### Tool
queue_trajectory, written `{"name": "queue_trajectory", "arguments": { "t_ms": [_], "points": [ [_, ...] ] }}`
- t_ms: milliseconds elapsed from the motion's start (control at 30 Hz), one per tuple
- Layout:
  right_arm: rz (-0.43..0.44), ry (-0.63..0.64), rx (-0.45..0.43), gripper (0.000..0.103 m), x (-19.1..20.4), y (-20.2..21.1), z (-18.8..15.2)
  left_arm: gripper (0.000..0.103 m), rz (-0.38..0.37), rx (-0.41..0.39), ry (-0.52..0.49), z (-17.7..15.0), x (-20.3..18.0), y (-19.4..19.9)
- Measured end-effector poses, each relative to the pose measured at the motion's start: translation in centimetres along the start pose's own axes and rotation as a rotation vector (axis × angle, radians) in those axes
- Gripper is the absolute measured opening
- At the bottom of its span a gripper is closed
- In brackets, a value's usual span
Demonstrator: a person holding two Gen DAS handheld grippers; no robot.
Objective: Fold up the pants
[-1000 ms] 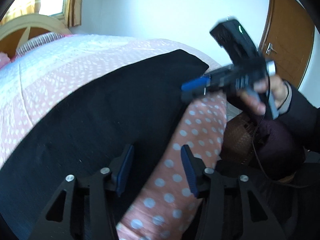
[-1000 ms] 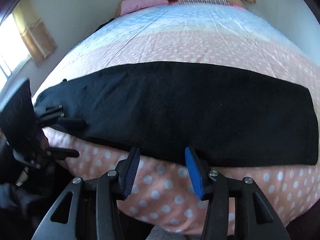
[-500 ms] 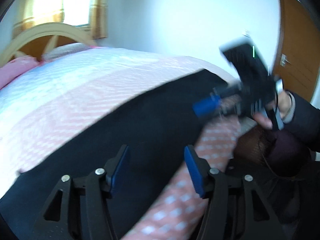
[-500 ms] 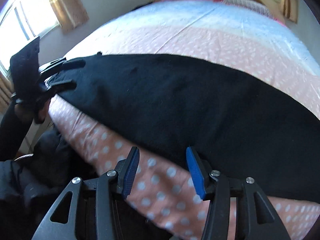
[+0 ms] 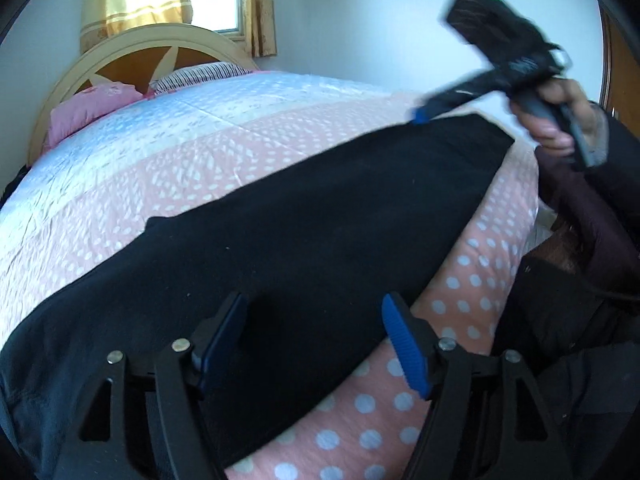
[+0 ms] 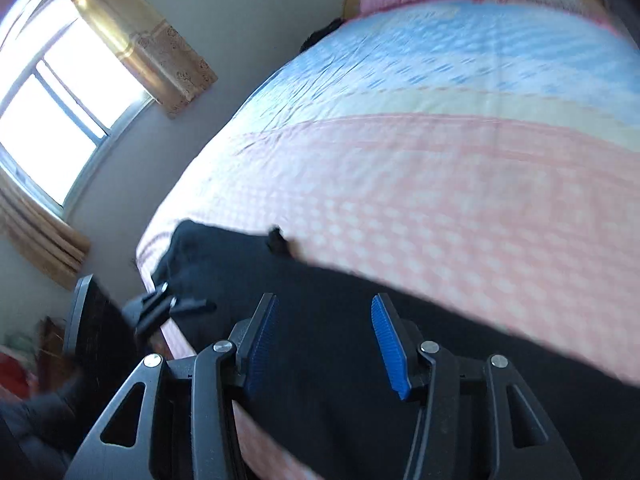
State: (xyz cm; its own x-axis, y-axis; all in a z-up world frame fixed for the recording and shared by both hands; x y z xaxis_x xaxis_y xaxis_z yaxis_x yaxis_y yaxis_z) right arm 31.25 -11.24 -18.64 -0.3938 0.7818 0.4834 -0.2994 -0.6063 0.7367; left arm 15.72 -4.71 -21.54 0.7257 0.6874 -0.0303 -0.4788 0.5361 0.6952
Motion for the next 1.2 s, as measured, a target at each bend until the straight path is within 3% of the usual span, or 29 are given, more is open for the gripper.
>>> {"name": "queue_trajectory", "arguments": {
  "t_ms": [167, 267, 333, 367, 467, 633, 667, 767, 800, 1000, 1167, 1200],
  "points": [
    [0.105, -0.118, 0.052, 0.05, 1.5, -7.5, 4.2, 0.073, 0.099, -0.061, 0.026, -0.2, 2.5, 1.7],
    [0.157, -0.196, 0.126, 0.049, 1.9, -11.5, 4.9, 0.073, 0.097, -0.057, 0.091, -0.7, 4.3, 2.0],
    [0.177, -0.221, 0.164, 0.031, 2.4, -13.6, 4.7, 0.073, 0.054, -0.021, 0.123, -1.6, 5.1, 1.4],
    [0.177, -0.218, 0.165, 0.005, 2.5, -13.8, 4.8, 0.073, 0.048, -0.003, 0.117, -1.9, 4.8, 1.0],
    [0.134, -0.183, 0.149, 0.005, 2.9, -14.5, 4.8, 0.075, 0.073, 0.003, 0.069, -2.4, 3.8, 0.2],
    [0.126, -0.159, 0.12, 0.005, 2.9, -14.3, 4.6, 0.079, 0.057, -0.008, 0.072, -2.4, 4.0, 0.3],
    [0.128, -0.152, 0.107, 0.012, 2.9, -13.9, 4.6, 0.079, 0.055, -0.012, 0.073, -2.5, 4.0, 0.4],
    [0.133, -0.163, 0.036, 0.04, 0.9, -8.9, 3.3, 0.079, 0.061, -0.016, 0.073, -2.6, 4.4, 1.2],
    [0.135, -0.175, 0.008, 0.044, -0.1, -6.9, 2.9, 0.079, 0.068, -0.015, 0.074, -2.6, 4.5, 1.2],
    [0.015, -0.253, -0.169, 0.044, -8.1, 6.3, -2.4, 0.081, 0.064, -0.043, 0.123, -1.3, 4.2, 1.7],
    [-0.191, -0.4, -0.339, 0.044, -16.3, 18.3, -9.9, 0.084, 0.037, -0.069, 0.104, 0.3, 1.9, 1.1],
    [-0.256, -0.44, -0.37, 0.044, -18.1, 20.8, -12.0, 0.089, 0.035, -0.071, 0.101, 0.5, 1.6, 0.9]
  ]
}}
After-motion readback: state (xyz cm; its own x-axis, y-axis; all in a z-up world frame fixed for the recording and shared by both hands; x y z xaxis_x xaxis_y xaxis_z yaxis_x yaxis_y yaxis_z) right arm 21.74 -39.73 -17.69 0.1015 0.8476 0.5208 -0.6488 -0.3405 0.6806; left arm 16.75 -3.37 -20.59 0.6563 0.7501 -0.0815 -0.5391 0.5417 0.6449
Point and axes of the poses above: each gripper's, at about its wrist camera, not at the fingertips, and y roughly against the way its jaws point, x to its left, z to its top, the point moved 6 cm from there along -y, roughly the way its jaws point, and after that the axes turned 3 degrees about x, right-handed, at the moved point
